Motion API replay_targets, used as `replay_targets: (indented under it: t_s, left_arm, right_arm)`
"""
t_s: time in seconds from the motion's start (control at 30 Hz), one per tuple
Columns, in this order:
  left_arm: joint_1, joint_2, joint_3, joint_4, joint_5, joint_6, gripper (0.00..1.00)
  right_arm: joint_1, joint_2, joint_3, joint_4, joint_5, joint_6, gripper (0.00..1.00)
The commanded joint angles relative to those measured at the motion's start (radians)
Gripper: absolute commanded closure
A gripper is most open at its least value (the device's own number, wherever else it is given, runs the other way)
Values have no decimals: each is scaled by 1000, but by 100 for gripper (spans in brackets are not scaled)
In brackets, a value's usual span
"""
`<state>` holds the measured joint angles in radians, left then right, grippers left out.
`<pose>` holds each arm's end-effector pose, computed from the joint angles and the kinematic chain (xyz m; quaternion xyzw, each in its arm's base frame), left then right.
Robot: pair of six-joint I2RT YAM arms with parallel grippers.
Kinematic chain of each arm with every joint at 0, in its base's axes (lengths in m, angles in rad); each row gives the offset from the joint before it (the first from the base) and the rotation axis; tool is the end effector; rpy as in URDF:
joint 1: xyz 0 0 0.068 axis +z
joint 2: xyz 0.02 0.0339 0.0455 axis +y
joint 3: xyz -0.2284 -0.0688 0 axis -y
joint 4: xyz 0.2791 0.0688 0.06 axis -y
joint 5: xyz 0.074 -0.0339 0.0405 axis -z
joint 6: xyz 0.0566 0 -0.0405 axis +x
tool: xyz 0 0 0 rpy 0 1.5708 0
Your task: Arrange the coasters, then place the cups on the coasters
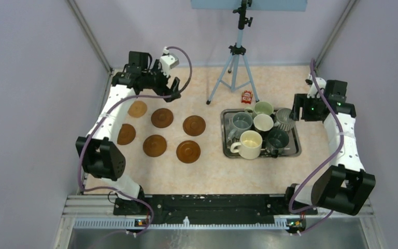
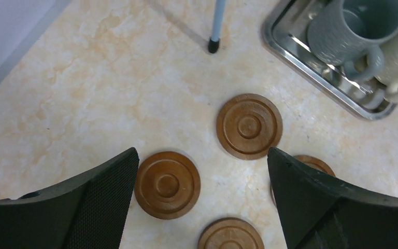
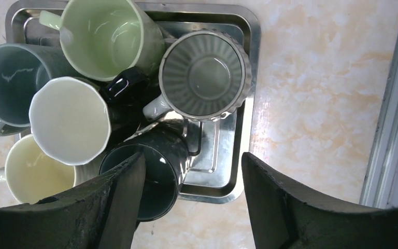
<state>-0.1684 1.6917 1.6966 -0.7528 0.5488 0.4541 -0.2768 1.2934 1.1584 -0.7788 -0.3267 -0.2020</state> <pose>0.4052 -0.0988 0.3184 0.3734 0.8067 -0.1910 0.4164 0.3128 -0.0700 0.2540 -0.0175 0.9352 0.0741 0.3457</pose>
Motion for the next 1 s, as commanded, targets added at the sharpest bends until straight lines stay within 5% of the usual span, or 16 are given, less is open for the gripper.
replay_targets:
  t_s: [0.0, 0.1, 0.27, 0.4, 0.97]
  left_arm:
    - [-45, -99, -157, 20, 91, 73, 1]
    - [-156, -111, -203, -45, 37, 121, 1]
    - [-450, -217, -518, 226, 4, 69, 1]
    - [-570, -161, -545, 264, 40, 12, 8]
    - [-703, 158, -319, 351, -22, -109, 30]
  right_arm:
    - [60, -46, -28, 36, 37, -33, 32]
    - [97, -38, -19, 24, 93, -55, 31]
    - [86, -219, -130, -94, 271, -96, 31]
    - [19, -283, -122, -158, 392, -120, 30]
    - [-17, -390, -334, 107, 634, -193, 28]
